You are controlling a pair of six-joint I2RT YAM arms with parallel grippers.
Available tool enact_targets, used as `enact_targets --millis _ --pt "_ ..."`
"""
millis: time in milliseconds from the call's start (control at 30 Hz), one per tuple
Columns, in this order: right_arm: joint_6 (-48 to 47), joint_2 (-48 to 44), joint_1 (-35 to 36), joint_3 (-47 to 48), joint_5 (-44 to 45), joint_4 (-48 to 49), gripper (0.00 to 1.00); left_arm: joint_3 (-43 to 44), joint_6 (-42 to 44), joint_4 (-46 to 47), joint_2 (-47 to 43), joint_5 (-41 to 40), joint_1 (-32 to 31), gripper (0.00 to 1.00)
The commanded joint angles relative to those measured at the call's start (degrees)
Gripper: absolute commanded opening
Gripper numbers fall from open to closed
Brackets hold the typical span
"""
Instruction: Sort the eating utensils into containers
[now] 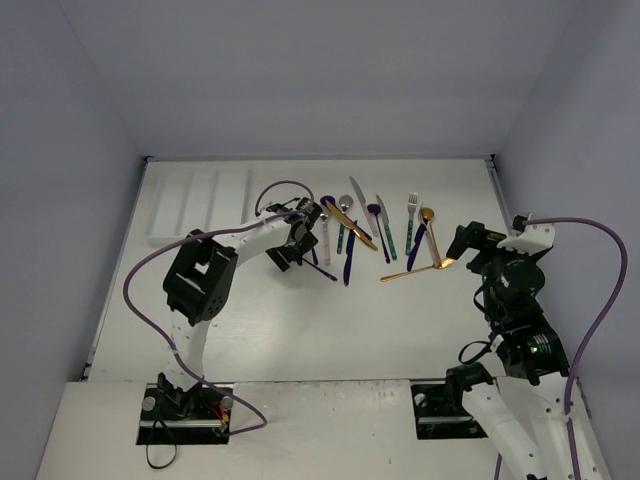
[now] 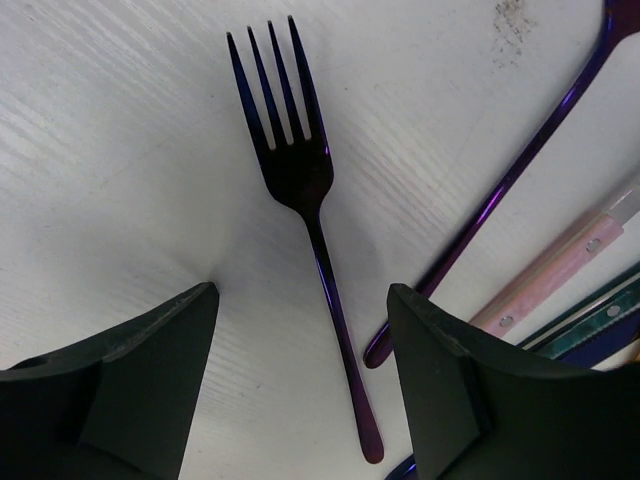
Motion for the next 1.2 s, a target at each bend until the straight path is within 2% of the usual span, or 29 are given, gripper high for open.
enact_targets --millis 0,100,467,700,967,1167 --pt "-0.11 -1.00 0.35 -0.22 4.42 3.79 1.00 1.13 -0.45 -3.22 -0.38 0.26 1.03 0.63" --pt "0.13 -1.72 0.35 -0.59 4.89 3.79 1.00 0.37 -0.87 -4.30 0.23 0.93 1.22 0.59" --pt "0.32 -2.38 0.34 -0.61 4.64 3.79 1.00 -0.20 2.60 -9.12 2.04 0.12 3.24 0.30" --pt "0.56 -2.44 0.35 -0.69 4.14 3.79 1.00 -1.46 8.28 -9.68 -0.17 -3.11 4.25 0.23" --pt "0.63 -2.12 0.35 -0.43 3.76 3.79 1.00 -1.95 20.01 -9.41 -3.21 -5.40 4.84 0.19" --pt "1.06 -1.72 0.35 -0.32 3.44 3.79 1.00 -5.36 23.99 -9.07 -5.84 -6.01 4.98 0.09"
